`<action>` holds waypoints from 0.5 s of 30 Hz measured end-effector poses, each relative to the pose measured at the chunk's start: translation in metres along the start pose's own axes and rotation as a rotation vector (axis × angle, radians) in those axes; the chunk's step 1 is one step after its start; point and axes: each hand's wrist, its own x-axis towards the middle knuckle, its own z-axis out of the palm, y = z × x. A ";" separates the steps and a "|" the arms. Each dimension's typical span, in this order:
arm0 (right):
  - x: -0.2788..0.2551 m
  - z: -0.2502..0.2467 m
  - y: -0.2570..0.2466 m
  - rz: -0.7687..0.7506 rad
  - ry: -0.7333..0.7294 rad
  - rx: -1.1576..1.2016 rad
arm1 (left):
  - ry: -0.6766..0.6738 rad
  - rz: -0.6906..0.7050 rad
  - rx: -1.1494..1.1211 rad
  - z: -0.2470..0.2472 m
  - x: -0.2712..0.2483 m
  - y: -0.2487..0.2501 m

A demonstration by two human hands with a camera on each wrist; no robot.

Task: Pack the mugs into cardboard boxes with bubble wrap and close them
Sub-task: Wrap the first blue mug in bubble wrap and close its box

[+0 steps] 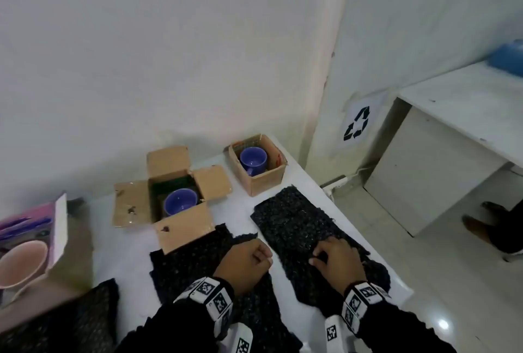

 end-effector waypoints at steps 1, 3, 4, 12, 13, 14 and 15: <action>0.006 -0.002 0.005 -0.020 0.018 0.122 | 0.000 -0.007 0.017 0.006 0.008 0.000; 0.018 -0.008 0.016 -0.061 0.027 0.314 | 0.034 -0.012 0.074 0.016 0.022 0.003; 0.024 -0.014 0.017 -0.068 0.029 0.373 | 0.056 -0.006 0.099 0.022 0.027 0.003; 0.073 -0.054 0.044 0.081 0.093 0.865 | 0.201 0.154 0.172 0.063 0.070 0.017; 0.077 -0.059 0.046 0.093 0.058 0.935 | 0.222 0.120 0.049 0.066 0.075 0.023; 0.079 -0.063 0.048 0.088 0.014 1.000 | 0.237 0.052 -0.119 0.068 0.079 0.031; 0.081 -0.065 0.048 0.069 -0.040 1.055 | 0.234 -0.035 -0.318 0.070 0.085 0.039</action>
